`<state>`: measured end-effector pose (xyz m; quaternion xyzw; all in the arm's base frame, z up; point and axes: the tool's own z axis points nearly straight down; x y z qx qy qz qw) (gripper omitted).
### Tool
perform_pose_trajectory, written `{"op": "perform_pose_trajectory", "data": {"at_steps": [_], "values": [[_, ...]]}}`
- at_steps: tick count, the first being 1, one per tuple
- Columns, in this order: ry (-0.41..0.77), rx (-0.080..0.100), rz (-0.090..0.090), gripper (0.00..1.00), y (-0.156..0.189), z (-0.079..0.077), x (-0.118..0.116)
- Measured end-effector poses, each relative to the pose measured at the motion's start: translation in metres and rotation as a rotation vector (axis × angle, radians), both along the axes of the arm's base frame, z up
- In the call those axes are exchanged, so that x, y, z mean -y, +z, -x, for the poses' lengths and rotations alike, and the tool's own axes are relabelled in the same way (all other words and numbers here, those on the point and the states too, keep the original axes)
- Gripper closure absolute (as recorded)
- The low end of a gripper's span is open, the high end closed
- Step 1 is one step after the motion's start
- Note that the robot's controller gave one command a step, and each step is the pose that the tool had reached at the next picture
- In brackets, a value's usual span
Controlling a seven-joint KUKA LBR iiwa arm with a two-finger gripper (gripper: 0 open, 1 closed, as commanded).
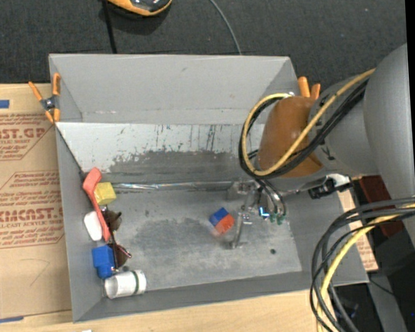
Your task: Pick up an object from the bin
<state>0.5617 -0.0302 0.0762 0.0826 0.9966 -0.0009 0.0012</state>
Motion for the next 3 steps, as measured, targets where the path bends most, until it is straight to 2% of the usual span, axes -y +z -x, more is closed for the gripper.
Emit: {"op": "perform_pose_trajectory", "data": {"at_steps": [1,2,3], "values": [[-0.046,-0.001,-0.003,0.00,-0.003,0.001,-0.015],[0.038,0.003,0.001,1.00,-0.005,0.005,-0.044],[0.037,0.001,0.001,1.00,-0.006,0.005,-0.044]]}}
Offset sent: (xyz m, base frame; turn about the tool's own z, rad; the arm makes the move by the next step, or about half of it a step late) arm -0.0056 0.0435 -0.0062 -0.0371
